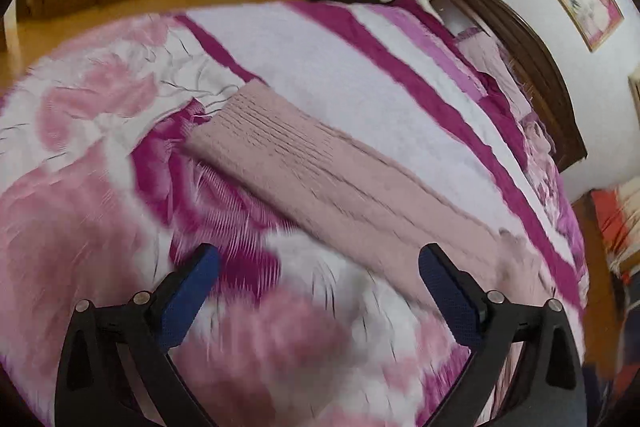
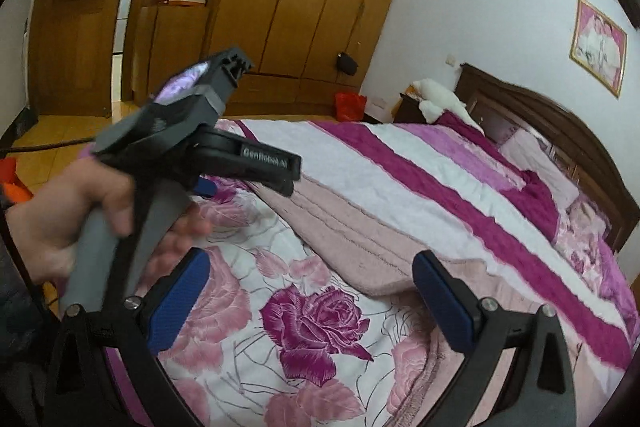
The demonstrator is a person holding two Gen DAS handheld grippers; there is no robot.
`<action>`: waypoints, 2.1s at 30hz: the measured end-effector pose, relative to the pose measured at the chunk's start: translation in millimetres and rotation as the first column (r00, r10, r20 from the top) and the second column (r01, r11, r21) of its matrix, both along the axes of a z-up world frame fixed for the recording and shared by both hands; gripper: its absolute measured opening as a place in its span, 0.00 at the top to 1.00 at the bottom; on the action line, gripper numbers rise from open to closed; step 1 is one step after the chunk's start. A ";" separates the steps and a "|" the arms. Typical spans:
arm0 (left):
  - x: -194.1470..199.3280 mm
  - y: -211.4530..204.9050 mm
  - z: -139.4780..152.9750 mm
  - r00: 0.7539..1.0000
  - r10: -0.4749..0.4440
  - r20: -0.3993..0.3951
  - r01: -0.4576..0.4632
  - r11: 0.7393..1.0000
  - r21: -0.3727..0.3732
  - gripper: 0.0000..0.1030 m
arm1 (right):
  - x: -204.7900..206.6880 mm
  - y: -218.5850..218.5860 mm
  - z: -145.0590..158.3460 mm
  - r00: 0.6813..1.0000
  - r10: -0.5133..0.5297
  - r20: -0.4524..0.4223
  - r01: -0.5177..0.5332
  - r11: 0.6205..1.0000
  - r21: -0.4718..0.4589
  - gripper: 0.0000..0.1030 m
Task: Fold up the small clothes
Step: 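Reach the left gripper to the sleeve cuff and close on it, then carry the held sleeve across the cardigan body and open the left gripper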
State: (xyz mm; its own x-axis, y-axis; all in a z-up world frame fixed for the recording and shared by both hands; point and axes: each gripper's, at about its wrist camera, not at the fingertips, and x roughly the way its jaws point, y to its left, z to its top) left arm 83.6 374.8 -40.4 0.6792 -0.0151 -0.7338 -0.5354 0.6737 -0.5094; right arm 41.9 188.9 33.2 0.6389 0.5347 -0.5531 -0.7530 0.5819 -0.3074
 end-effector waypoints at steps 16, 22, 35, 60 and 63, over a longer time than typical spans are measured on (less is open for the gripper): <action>18.7 39.2 -12.4 0.975 0.083 0.205 -0.063 0.993 -0.103 0.19 | 93.8 -23.8 -22.6 0.977 -0.127 -0.169 0.149 0.981 0.126 0.00; 23.5 44.1 -12.9 0.972 0.143 0.186 -0.131 0.989 -0.071 0.62 | 86.3 -27.4 -20.8 0.983 -0.118 -0.144 0.140 0.978 0.155 0.00; -11.4 55.9 -20.2 0.934 0.305 0.186 -0.282 0.949 -0.141 1.00 | 99.0 -61.5 -3.9 0.976 -0.153 -0.153 0.180 0.966 0.185 0.00; 132.2 -246.4 211.7 0.826 -0.301 0.476 0.168 0.938 0.303 1.00 | 119.1 -401.2 41.5 0.819 -0.548 -0.169 0.574 0.788 0.225 0.00; 141.0 -329.3 222.6 0.786 -0.399 0.473 0.250 0.904 0.346 1.00 | 111.7 -464.8 35.4 0.766 -0.616 -0.184 0.643 0.728 0.239 0.00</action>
State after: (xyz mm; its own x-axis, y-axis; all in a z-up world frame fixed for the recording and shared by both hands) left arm 224.6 45.4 182.2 0.9451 -0.1715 -0.2783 0.0361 0.9009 -0.4325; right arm 153.6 -275.9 68.6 0.8404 0.1622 -0.5171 -0.1985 0.9800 -0.0152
